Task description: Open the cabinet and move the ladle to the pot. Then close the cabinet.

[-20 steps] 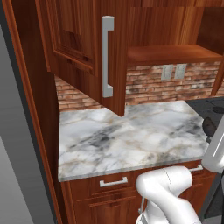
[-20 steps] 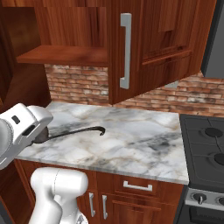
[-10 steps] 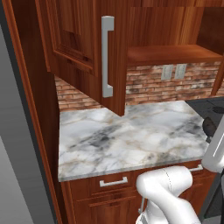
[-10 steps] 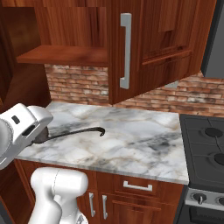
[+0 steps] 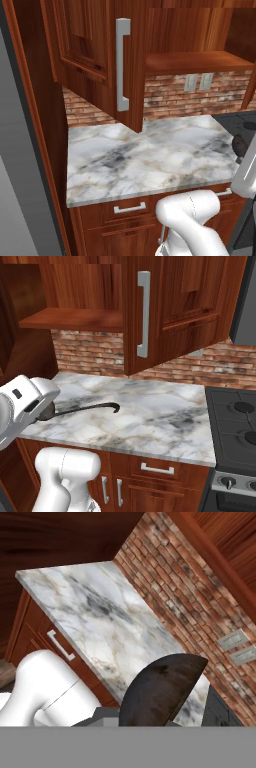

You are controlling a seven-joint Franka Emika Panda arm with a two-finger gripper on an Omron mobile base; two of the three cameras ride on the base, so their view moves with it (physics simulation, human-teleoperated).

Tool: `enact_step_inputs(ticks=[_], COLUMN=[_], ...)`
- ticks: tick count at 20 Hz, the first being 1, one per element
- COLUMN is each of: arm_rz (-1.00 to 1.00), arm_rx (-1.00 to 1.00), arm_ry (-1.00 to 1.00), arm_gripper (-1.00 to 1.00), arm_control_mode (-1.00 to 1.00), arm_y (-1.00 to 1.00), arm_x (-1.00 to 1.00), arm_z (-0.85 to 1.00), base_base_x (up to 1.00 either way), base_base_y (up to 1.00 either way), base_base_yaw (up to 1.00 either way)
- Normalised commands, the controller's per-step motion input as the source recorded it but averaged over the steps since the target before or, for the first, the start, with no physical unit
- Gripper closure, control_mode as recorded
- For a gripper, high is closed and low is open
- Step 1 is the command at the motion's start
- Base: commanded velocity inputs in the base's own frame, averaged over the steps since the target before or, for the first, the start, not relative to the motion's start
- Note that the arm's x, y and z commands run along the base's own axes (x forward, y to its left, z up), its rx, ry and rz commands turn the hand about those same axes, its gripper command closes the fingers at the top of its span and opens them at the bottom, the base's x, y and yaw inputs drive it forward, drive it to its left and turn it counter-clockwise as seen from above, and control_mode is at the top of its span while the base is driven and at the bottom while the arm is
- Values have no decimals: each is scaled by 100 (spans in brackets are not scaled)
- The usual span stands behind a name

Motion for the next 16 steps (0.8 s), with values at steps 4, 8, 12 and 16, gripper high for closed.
enact_step_inputs(ticks=[4, 8, 12, 16], arm_rz=[0, 0, 0, 0], arm_rx=[0, 0, 0, 0], arm_ry=[0, 0, 0, 0], arm_gripper=[100, 100, 100, 100], arm_control_mode=[100, 100, 100, 100], arm_y=[0, 0, 0, 0], arm_x=[0, 0, 0, 0], arm_z=[0, 0, 0, 0], base_base_x=[-41, -40, -25, -17], base_base_y=[-20, -19, -18, -26], base_base_yaw=[0, 0, 0, 0])
